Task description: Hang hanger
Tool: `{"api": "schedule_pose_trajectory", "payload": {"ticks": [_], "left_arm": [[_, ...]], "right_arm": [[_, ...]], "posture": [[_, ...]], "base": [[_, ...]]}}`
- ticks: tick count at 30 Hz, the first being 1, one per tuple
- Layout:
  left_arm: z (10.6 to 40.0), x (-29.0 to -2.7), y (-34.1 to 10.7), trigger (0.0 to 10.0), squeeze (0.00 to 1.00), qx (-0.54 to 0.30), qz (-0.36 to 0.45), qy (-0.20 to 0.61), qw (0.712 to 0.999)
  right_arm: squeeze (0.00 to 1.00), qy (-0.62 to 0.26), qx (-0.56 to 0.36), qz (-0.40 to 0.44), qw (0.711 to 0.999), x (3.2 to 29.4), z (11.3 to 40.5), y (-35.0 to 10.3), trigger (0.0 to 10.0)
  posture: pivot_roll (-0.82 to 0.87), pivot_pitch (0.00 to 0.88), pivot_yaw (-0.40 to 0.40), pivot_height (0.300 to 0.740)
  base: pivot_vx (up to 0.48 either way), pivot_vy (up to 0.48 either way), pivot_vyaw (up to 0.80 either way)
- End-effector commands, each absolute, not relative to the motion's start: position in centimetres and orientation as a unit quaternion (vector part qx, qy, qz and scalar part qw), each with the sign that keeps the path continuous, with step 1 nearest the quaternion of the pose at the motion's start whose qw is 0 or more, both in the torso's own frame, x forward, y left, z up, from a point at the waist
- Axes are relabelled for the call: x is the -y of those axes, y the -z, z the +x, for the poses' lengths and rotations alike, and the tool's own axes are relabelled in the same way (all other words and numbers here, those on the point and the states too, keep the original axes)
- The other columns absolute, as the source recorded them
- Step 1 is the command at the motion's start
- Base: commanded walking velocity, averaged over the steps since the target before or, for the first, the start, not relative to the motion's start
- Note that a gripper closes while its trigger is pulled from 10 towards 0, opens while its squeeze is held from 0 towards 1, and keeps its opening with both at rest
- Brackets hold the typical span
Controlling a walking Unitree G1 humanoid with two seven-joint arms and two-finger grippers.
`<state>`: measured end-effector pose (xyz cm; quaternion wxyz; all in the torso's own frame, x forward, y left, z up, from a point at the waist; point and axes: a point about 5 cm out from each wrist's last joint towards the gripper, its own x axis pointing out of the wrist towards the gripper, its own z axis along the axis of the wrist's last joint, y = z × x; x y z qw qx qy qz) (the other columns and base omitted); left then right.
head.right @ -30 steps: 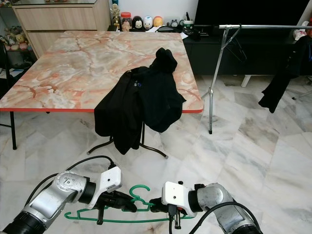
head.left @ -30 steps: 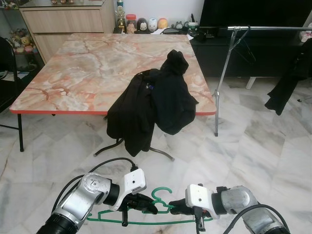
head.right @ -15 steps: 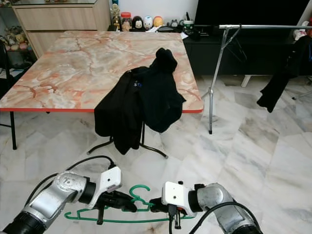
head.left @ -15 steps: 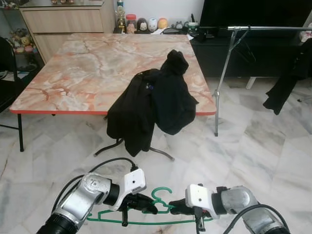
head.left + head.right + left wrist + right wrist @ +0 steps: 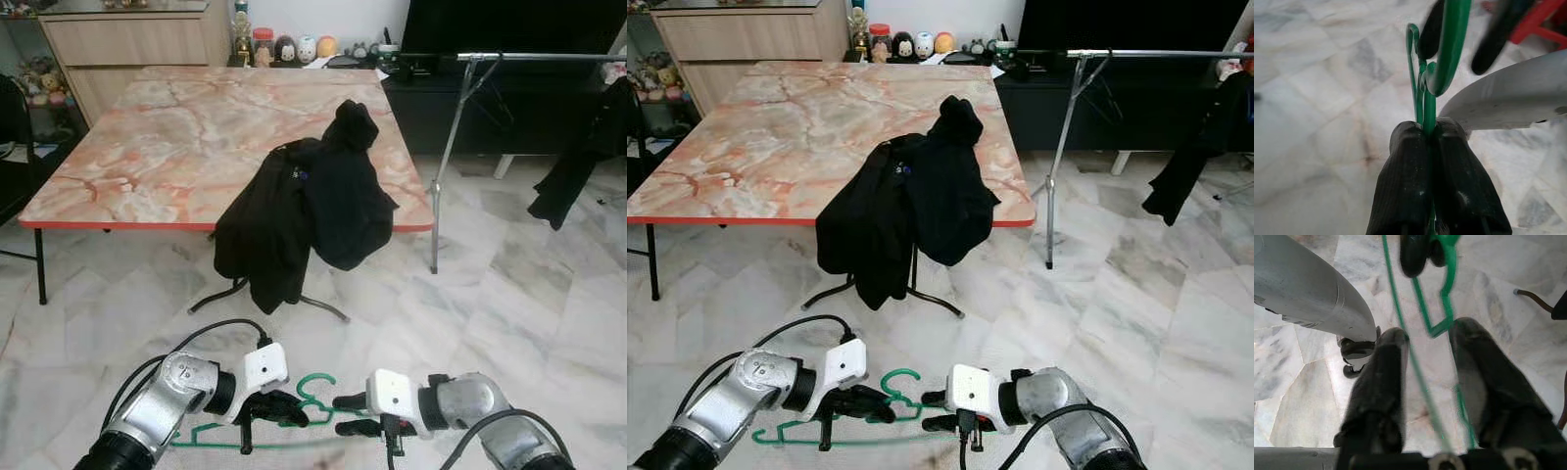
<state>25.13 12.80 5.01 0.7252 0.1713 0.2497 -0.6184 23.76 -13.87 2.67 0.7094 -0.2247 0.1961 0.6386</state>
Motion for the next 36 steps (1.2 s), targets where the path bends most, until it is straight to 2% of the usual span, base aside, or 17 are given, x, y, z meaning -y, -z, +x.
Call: {"api": "schedule_pose_trajectory", "payload": {"ticks": [1,2,5,10,15,17,19,20,21,22,23,24,29,31,36], "left_arm": [[25.7,-13.1,-5.4,0.0,0.00,-0.245,0.184,0.612,0.730],[25.7,-13.2,-5.3,0.0,0.00,-0.247,0.190,0.610,0.729],[25.7,-13.8,-4.6,0.0,0.00,-0.260,0.220,0.601,0.723],[25.8,-14.8,-3.5,0.0,0.00,-0.278,0.256,0.581,0.721],[25.3,-17.0,-1.1,0.0,0.00,-0.323,0.311,0.540,0.712],[24.9,-18.1,0.1,0.0,0.00,-0.343,0.324,0.510,0.719],[24.6,-19.4,1.2,0.0,0.00,-0.356,0.333,0.456,0.744],[24.6,-19.4,1.2,0.0,0.00,-0.356,0.333,0.456,0.744],[24.6,-20.0,1.6,1.3,0.00,-0.363,0.337,0.425,0.757],[23.8,-21.9,2.9,9.2,0.00,-0.397,0.351,0.350,0.773],[23.8,-21.9,2.9,9.2,0.00,-0.397,0.351,0.350,0.773],[22.9,-23.3,3.8,10.0,0.00,-0.423,0.360,0.300,0.776],[20.2,-25.1,5.5,10.0,0.00,-0.468,0.289,0.194,0.813],[18.5,-25.5,6.6,10.0,0.00,-0.496,0.238,0.138,0.824],[17.0,-25.7,7.3,10.0,0.00,-0.505,0.196,0.083,0.836]], "right_arm": [[0.03,-0.642,-0.193,-0.238,0.703,13.7,23.8,-2.6,10.0],[0.00,-0.639,-0.192,-0.240,0.705,13.8,23.9,-2.6,10.0],[0.00,-0.635,-0.197,-0.246,0.705,14.1,24.0,-2.6,10.0],[0.00,-0.626,-0.220,-0.286,0.691,14.9,24.0,-1.8,10.0],[0.00,-0.611,-0.233,-0.265,0.708,15.0,23.9,-1.1,10.0],[0.00,-0.598,-0.241,-0.262,0.718,15.2,23.9,-0.7,10.0],[0.00,-0.578,-0.252,-0.252,0.734,15.5,24.0,-0.1,10.0],[0.00,-0.578,-0.252,-0.252,0.734,15.5,24.0,-0.1,10.0],[0.00,-0.565,-0.258,-0.250,0.743,15.7,24.1,0.2,10.0],[0.00,-0.519,-0.277,-0.238,0.773,16.4,24.3,0.9,10.0],[0.00,-0.519,-0.277,-0.238,0.773,16.4,24.3,0.9,10.0],[0.00,-0.478,-0.292,-0.233,0.795,17.0,24.5,1.5,10.0],[0.00,-0.322,-0.349,-0.216,0.853,18.7,24.5,3.3,10.0],[0.00,-0.239,-0.395,-0.193,0.866,19.6,23.1,4.9,10.0],[0.00,-0.171,-0.441,-0.135,0.871,19.8,20.7,6.7,10.0]], "posture": [[0.04,0.000,-0.047,0.740],[0.04,0.000,-0.047,0.740],[0.04,0.000,-0.047,0.740],[0.04,0.000,-0.048,0.740],[0.04,0.000,-0.047,0.740],[0.04,0.000,-0.046,0.740],[0.04,0.000,-0.045,0.740],[0.04,0.000,-0.045,0.740],[0.04,0.000,-0.045,0.740],[0.03,0.000,-0.044,0.740],[0.03,0.000,-0.044,0.740],[0.03,0.000,-0.045,0.740],[0.03,0.000,-0.047,0.740],[0.03,0.000,-0.052,0.740],[0.04,0.000,-0.062,0.740]], "base": [[0.000,0.000,0.00],[0.000,0.000,0.00],[0.000,0.000,0.00],[0.000,0.000,0.00],[0.000,0.000,0.00],[0.000,0.000,0.00],[0.000,0.000,0.00],[0.000,0.000,0.00],[0.000,0.000,0.00],[0.000,0.000,0.00],[0.000,0.000,0.00],[0.000,0.000,0.00],[0.000,0.000,0.00],[0.000,0.000,0.00],[0.000,0.000,0.00]]}}
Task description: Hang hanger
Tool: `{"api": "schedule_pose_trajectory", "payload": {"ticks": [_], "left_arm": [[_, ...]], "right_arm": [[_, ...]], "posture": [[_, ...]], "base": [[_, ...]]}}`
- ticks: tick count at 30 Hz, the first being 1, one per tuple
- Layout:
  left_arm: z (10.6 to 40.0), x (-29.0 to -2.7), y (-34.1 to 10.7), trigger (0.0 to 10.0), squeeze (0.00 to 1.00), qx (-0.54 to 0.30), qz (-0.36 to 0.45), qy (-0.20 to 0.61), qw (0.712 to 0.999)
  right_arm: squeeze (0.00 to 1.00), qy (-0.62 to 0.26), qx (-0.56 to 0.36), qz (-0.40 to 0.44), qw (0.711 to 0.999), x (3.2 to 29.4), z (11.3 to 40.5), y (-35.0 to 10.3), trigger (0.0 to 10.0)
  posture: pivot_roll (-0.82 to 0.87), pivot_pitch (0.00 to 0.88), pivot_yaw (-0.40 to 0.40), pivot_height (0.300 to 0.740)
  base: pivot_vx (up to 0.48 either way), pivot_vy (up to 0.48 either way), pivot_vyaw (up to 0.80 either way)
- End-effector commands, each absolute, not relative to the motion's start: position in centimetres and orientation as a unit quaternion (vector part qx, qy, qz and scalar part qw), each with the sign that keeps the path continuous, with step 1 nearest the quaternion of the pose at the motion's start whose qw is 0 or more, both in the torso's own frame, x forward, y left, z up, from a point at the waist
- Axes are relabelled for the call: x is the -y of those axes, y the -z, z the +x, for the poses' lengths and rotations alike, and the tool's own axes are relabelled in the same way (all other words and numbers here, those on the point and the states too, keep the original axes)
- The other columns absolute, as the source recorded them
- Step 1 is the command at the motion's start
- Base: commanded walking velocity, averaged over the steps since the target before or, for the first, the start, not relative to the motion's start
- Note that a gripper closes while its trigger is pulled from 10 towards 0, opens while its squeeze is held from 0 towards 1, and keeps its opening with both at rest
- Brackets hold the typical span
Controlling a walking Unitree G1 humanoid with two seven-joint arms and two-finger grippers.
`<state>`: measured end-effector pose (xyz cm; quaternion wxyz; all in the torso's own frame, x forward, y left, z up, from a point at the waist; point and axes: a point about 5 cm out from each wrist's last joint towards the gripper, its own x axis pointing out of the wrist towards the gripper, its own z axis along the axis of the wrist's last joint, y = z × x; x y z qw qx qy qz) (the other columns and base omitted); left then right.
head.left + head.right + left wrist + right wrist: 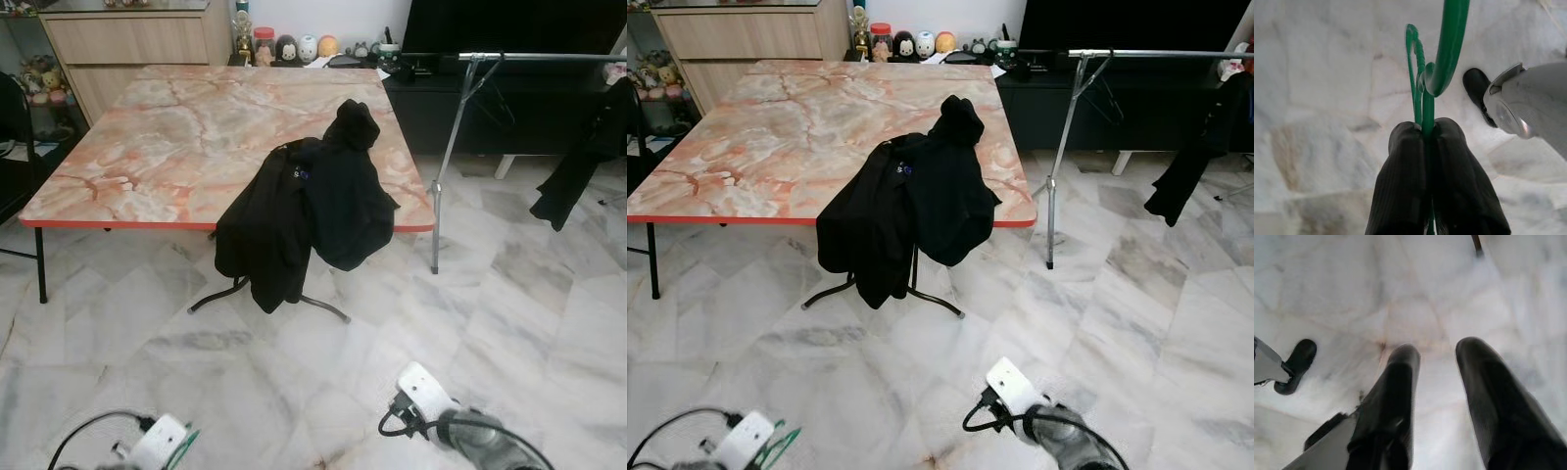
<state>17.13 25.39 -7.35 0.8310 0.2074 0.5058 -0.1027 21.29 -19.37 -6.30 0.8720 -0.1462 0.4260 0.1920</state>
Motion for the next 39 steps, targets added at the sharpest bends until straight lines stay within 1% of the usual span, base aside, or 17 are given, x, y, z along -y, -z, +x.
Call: {"api": "schedule_pose_trajectory", "payload": {"ticks": [1,2,3,4,5,6,7,10,15,18,23,25,27,30,35,38,39], "left_arm": [[15.8,-25.7,7.9,10.0,0.00,-0.520,0.169,0.064,0.835],[15.8,-25.7,7.9,10.0,0.00,-0.520,0.169,0.064,0.835],[14.9,-25.7,8.3,10.0,0.00,-0.533,0.151,0.053,0.831],[14.6,-25.7,8.4,10.0,0.00,-0.537,0.143,0.047,0.830],[14.5,-25.6,8.5,10.0,0.00,-0.536,0.134,0.042,0.833],[14.4,-25.0,8.7,10.0,0.00,-0.531,0.102,0.045,0.840],[14.4,-24.4,8.8,10.0,0.00,-0.530,0.092,0.056,0.841],[14.8,-23.7,8.8,10.0,0.00,-0.521,0.070,0.044,0.849],[15.7,-23.1,8.6,10.0,0.00,-0.507,0.051,0.026,0.860],[16.1,-22.8,8.6,10.0,0.00,-0.504,0.047,0.023,0.862],[15.7,-22.3,8.9,10.0,0.00,-0.510,0.032,0.026,0.859],[15.5,-22.0,9.0,10.0,0.00,-0.516,0.039,0.040,0.855],[15.5,-22.0,9.0,10.0,0.00,-0.517,0.041,0.036,0.854],[15.5,-22.0,9.0,10.0,0.00,-0.521,0.051,0.040,0.851],[15.5,-21.9,9.1,10.0,0.00,-0.521,0.048,0.038,0.851],[15.2,-21.9,9.2,10.0,0.00,-0.527,0.051,0.039,0.847],[15.2,-22.0,9.2,10.0,0.00,-0.527,0.052,0.038,0.847]], "right_arm": [[0.00,-0.136,-0.474,-0.087,0.866,19.7,18.7,7.8,10.0],[0.00,-0.136,-0.474,-0.087,0.866,19.7,18.7,7.8,10.0],[0.00,-0.106,-0.494,-0.059,0.861,19.9,17.4,8.5,10.0],[0.00,-0.088,-0.498,-0.051,0.861,20.1,17.0,8.7,10.0],[0.00,-0.065,-0.501,-0.042,0.862,20.4,16.8,8.8,10.0],[0.00,-0.022,-0.509,-0.032,0.860,20.9,16.3,9.0,10.0],[0.00,-0.002,-0.515,-0.035,0.857,21.3,16.1,9.1,10.0],[0.00,0.034,-0.512,-0.022,0.858,21.6,16.0,9.1,10.0],[0.00,0.009,-0.502,-0.031,0.864,21.0,16.4,9.0,10.0],[0.00,0.024,-0.495,-0.022,0.869,21.2,16.6,8.8,10.0],[0.00,0.010,-0.497,-0.030,0.867,20.8,16.7,8.9,10.0],[0.00,0.026,-0.495,-0.022,0.868,20.7,16.6,8.9,10.0],[0.00,0.039,-0.496,-0.011,0.867,20.6,16.5,9.0,10.0],[0.00,0.021,-0.504,-0.008,0.863,20.0,15.7,9.4,10.0],[0.00,0.028,-0.514,-0.008,0.857,20.3,15.0,9.7,10.0],[0.00,-0.010,-0.524,-0.048,0.850,19.7,14.6,9.9,10.0],[0.00,-0.007,-0.522,-0.044,0.852,19.5,14.7,9.9,10.0]], "posture": [[0.04,0.000,-0.064,0.740],[0.04,0.000,-0.064,0.740],[0.04,0.000,-0.068,0.740],[0.03,0.000,-0.068,0.740],[0.03,0.000,-0.068,0.740],[0.03,0.000,-0.071,0.740],[0.03,0.000,-0.070,0.740],[0.02,0.000,-0.065,0.740],[0.01,0.000,-0.055,0.740],[0.00,0.000,-0.052,0.740],[-0.01,0.000,-0.027,0.740],[-0.02,0.000,-0.015,0.740],[-0.02,0.000,-0.014,0.740],[-0.03,0.000,-0.015,0.740],[-0.03,0.000,-0.018,0.740],[-0.03,0.000,-0.019,0.740],[-0.03,0.000,-0.014,0.740]], "base": [[0.000,0.000,0.00],[0.000,0.000,0.00],[0.000,0.000,0.00],[0.000,0.000,0.00],[0.000,0.000,0.00],[0.000,0.000,0.00],[0.000,0.000,0.00],[0.000,0.000,0.00],[0.000,0.000,0.00],[0.000,0.000,0.00],[0.000,0.000,0.00],[0.000,0.000,0.00],[0.000,0.000,0.00],[0.000,-0.398,0.00],[0.000,-0.465,0.00],[0.000,-0.463,0.00],[0.000,-0.465,0.00]]}}
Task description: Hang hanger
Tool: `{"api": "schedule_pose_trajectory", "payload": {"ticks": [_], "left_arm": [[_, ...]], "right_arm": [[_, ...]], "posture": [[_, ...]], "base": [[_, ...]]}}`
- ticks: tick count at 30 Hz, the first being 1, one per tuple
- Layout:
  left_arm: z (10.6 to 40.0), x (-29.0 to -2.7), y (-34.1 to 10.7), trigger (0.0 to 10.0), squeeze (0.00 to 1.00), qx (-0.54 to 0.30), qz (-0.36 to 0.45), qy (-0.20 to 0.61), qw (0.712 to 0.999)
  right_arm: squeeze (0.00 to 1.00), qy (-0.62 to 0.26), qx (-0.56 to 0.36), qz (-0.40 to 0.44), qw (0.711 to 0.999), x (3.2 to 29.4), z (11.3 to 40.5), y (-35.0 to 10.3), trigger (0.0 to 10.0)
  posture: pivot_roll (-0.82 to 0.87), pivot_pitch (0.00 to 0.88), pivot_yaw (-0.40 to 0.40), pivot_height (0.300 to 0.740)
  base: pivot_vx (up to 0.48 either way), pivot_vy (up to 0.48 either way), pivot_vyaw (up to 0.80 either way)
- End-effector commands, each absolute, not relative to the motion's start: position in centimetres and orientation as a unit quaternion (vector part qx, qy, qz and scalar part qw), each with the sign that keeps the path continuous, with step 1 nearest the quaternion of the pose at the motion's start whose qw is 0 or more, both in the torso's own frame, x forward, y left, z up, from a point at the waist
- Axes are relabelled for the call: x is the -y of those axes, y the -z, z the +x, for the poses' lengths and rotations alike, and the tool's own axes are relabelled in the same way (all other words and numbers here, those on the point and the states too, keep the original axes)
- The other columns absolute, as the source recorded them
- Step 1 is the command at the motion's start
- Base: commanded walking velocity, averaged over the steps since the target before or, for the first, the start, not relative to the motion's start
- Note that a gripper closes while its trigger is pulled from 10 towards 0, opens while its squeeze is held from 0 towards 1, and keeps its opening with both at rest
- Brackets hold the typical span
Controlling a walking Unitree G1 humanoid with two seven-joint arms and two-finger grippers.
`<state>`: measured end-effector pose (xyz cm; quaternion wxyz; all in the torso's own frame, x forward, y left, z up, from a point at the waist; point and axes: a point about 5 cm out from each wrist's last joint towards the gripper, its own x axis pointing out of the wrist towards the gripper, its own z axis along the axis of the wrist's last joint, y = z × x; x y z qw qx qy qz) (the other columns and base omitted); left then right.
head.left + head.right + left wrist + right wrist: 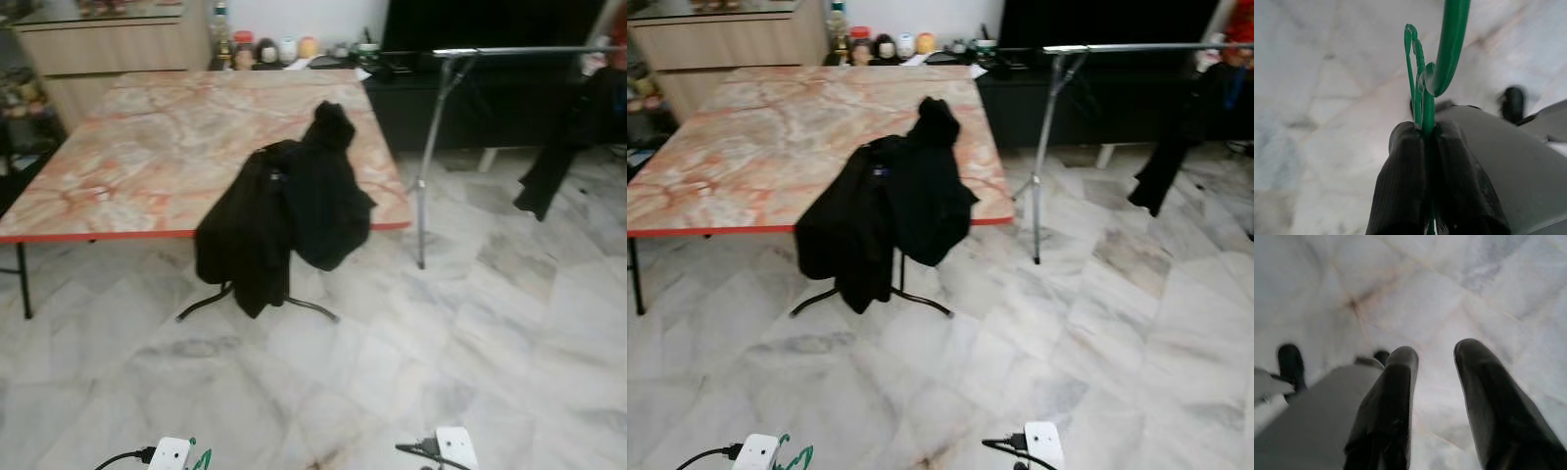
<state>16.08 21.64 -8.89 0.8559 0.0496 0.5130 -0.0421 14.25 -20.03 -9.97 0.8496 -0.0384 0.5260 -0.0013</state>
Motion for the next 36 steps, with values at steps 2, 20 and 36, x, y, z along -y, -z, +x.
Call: {"api": "schedule_pose_trajectory", "payload": {"ticks": [2,20,36], "left_arm": [[15.2,-22.1,9.2,10.0,0.00,-0.527,0.051,0.037,0.847],[15.5,-21.8,9.1,10.0,0.00,-0.527,0.069,0.059,0.845],[15.1,-21.5,9.4,10.0,0.00,-0.535,0.074,0.063,0.839]], "right_arm": [[0.00,0.000,-0.517,-0.036,0.855,19.2,15.1,9.8,10.0],[0.00,-0.023,-0.503,-0.003,0.864,17.7,15.6,9.7,10.0],[0.00,0.027,-0.497,-0.002,0.867,19.3,15.9,9.4,10.0]], "posture": [[-0.03,0.000,-0.009,0.740],[-0.03,0.000,-0.005,0.740],[-0.03,0.000,-0.019,0.740]], "base": [[0.000,-0.465,0.00],[0.000,-0.465,0.00],[0.000,-0.464,0.00]]}}
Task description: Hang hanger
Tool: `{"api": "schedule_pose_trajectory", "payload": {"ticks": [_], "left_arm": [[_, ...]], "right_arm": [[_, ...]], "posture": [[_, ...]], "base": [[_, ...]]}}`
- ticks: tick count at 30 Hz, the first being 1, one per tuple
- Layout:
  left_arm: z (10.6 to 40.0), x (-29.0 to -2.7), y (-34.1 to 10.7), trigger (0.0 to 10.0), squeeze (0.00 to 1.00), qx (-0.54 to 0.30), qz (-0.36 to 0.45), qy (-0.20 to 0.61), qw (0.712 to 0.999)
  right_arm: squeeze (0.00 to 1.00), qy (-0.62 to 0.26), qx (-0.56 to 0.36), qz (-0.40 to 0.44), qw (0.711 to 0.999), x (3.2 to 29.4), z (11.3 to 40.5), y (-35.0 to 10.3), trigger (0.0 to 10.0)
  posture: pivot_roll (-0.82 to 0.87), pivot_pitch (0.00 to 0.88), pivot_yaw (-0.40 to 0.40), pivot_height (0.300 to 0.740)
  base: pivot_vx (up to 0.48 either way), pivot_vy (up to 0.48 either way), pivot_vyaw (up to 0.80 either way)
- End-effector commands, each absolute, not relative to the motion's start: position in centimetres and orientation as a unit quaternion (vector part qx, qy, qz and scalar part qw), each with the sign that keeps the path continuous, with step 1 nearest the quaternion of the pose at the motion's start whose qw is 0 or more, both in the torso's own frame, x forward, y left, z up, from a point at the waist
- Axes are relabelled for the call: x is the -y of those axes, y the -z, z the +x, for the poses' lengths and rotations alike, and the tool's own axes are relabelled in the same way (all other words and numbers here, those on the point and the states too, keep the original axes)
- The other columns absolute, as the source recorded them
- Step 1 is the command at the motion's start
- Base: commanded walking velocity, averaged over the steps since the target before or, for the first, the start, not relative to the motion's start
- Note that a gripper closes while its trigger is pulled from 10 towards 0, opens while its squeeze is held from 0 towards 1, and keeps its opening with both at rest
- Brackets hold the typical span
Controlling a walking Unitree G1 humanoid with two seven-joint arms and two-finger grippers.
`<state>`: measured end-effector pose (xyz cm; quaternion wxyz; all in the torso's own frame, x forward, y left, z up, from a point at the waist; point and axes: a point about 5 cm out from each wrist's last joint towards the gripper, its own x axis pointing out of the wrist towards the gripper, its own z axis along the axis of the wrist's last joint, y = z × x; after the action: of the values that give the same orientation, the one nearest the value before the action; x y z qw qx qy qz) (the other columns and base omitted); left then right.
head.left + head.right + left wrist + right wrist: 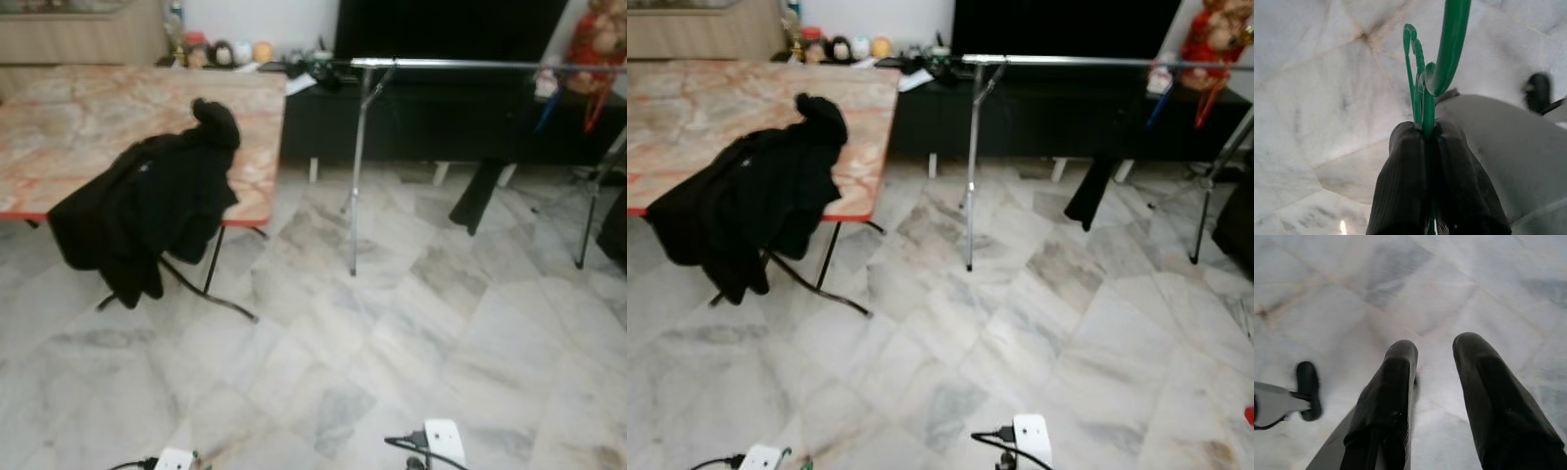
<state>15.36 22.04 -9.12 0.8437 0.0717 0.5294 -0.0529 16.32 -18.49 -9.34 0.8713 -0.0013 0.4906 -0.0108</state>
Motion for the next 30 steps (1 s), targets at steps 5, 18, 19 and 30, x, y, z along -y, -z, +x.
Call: {"api": "schedule_pose_trajectory", "payload": {"ticks": [5,18,19,30], "left_arm": [[15.1,-21.3,9.4,10.0,0.00,-0.534,0.074,0.065,0.839],[15.1,-21.1,9.4,10.0,0.00,-0.537,0.085,0.073,0.836],[15.1,-21.1,9.4,10.0,0.00,-0.537,0.085,0.073,0.836],[14.9,-20.2,9.7,10.0,0.00,-0.538,0.086,0.096,0.833]], "right_arm": [[0.00,0.044,-0.496,0.014,0.867,19.4,15.8,9.5,10.0],[0.00,0.057,-0.494,0.009,0.868,20.0,16.0,9.3,10.0],[0.00,0.057,-0.494,0.009,0.868,20.0,16.0,9.3,10.0],[0.00,0.077,-0.492,0.001,0.867,20.9,15.8,9.2,10.0]], "posture": [[-0.03,0.000,-0.021,0.740],[-0.04,0.000,-0.027,0.740],[-0.04,0.000,-0.027,0.740],[-0.04,0.000,-0.035,0.740]], "base": [[0.000,-0.466,0.00],[0.000,-0.261,0.00],[0.000,0.000,0.00],[0.000,0.000,0.00]]}}
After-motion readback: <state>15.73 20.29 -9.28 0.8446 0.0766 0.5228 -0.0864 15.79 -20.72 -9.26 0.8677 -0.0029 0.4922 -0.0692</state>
